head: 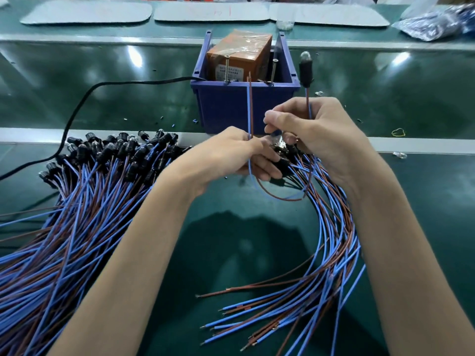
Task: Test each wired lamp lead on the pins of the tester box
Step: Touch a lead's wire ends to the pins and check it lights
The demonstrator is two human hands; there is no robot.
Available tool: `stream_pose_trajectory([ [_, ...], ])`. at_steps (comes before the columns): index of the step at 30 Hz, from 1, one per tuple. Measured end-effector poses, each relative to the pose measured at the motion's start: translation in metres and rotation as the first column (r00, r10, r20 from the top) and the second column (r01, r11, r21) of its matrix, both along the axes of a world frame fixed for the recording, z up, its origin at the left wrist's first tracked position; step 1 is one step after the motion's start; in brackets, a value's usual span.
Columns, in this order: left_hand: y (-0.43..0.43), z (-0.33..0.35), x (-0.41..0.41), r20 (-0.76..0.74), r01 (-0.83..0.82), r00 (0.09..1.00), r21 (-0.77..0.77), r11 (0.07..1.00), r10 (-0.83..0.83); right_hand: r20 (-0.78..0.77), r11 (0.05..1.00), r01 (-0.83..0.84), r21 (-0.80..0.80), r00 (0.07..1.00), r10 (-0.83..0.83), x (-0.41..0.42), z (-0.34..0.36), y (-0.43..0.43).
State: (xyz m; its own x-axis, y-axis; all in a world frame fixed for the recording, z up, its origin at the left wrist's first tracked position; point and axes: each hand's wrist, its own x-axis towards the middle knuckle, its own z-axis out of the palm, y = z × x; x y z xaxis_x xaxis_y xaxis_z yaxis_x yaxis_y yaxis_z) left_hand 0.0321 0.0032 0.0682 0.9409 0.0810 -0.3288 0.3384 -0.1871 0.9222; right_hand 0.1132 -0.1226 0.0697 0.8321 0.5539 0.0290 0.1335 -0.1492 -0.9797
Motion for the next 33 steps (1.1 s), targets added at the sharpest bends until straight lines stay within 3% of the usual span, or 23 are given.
stream_pose_trajectory([
  [6,-0.003,-0.004,0.001,-0.022,0.007,1.000,0.053,0.999,-0.006,-0.003,0.995,-0.104,-0.010,0.995,0.104,-0.008,-0.003,0.004],
  [15,0.011,-0.008,-0.001,0.108,-0.042,0.994,0.048,0.998,0.037,-0.008,1.000,-0.010,0.008,1.000,0.010,-0.006,-0.003,0.005],
  [23,0.013,-0.009,0.000,0.243,-0.137,0.960,-0.018,0.990,0.137,-0.127,0.990,0.069,0.119,0.990,-0.054,-0.003,-0.007,0.009],
  [29,0.011,-0.010,-0.001,0.242,-0.126,0.961,-0.054,0.991,0.135,-0.047,0.998,0.035,0.054,0.998,-0.032,-0.005,-0.015,0.014],
  [33,0.022,-0.010,0.000,0.135,-0.152,0.982,0.166,0.974,0.130,-0.158,0.987,0.091,0.129,0.985,-0.070,-0.003,-0.015,0.017],
])
